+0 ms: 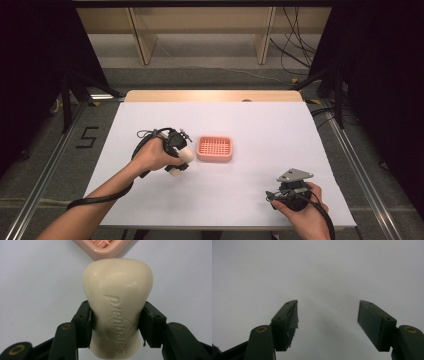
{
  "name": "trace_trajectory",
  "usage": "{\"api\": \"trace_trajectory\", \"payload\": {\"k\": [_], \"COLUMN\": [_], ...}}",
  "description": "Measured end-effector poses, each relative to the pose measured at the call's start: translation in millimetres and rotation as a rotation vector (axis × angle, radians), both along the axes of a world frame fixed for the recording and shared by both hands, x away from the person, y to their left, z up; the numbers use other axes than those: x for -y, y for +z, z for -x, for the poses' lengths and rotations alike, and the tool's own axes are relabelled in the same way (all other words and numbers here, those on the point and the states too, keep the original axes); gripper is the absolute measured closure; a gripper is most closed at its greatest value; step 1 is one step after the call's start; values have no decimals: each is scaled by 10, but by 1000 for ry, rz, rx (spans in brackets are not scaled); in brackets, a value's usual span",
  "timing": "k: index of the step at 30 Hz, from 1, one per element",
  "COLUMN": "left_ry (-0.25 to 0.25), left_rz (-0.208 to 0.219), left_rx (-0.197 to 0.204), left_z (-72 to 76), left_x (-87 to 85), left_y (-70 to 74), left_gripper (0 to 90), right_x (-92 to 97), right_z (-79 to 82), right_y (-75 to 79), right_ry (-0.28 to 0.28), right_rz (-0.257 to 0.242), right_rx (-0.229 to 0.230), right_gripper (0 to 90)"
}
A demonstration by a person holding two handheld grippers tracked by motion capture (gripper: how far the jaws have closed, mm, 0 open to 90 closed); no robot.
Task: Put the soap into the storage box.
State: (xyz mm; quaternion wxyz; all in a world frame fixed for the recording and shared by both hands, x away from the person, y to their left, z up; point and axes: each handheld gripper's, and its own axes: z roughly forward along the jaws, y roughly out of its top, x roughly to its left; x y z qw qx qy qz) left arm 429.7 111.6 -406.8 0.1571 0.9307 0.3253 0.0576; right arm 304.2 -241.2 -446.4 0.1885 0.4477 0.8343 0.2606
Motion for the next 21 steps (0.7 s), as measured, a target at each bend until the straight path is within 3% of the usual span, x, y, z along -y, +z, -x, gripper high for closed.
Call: {"api": "trace_trajectory", "payload": {"k": [21], "left_ry": [-49], "left_rz": [2], "left_rx": [14], "left_z": [-92], "left_x": [176], "left_y": [56], "left_gripper": [493], "right_x": [17], "right_z": [-4], "right_y": [-1], "right_ry": [11], "right_rz": [12], "right_rx": [6], "right_gripper": [335]}}
